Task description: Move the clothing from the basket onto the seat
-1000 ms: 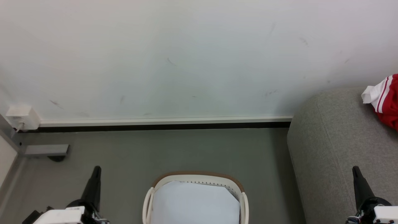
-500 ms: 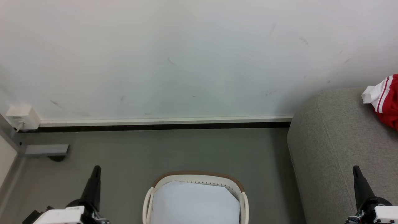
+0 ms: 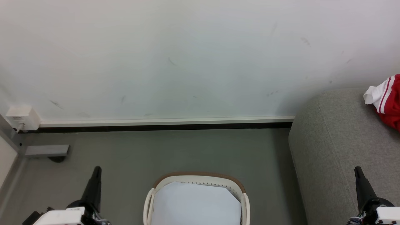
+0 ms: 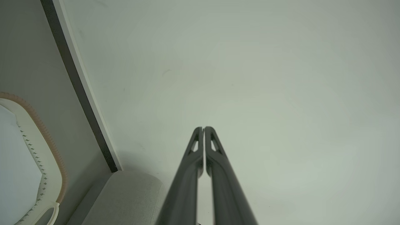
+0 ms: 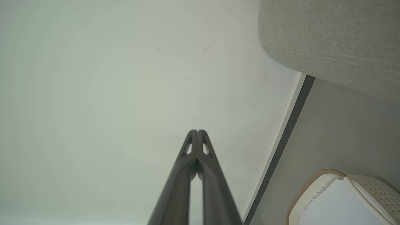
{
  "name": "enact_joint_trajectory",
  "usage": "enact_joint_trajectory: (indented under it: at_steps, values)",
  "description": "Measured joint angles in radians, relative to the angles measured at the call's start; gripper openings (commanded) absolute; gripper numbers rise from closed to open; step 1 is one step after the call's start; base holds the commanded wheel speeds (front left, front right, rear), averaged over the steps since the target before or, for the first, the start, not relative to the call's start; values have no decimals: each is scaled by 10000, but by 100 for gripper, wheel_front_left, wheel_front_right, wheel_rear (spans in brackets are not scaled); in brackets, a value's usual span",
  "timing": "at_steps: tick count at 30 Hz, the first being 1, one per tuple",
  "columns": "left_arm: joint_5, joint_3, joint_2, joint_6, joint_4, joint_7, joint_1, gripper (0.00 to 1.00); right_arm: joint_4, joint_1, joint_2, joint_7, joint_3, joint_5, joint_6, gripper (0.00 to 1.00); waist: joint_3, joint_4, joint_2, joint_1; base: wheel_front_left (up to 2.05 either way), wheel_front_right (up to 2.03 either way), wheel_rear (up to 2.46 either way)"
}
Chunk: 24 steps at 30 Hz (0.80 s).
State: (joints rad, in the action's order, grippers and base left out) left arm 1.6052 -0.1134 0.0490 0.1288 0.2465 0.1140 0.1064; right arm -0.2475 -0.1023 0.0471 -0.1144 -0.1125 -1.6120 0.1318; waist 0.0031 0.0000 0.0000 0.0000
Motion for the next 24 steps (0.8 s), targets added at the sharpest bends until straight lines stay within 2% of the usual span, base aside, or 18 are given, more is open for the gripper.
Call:
enact_joint_trajectory:
  at_steps: [24]
  values:
    - [0,0,-2,0,0,0,1,0,2,-1,0,0,0,0,0,0,0,0,0,0,0,0,0]
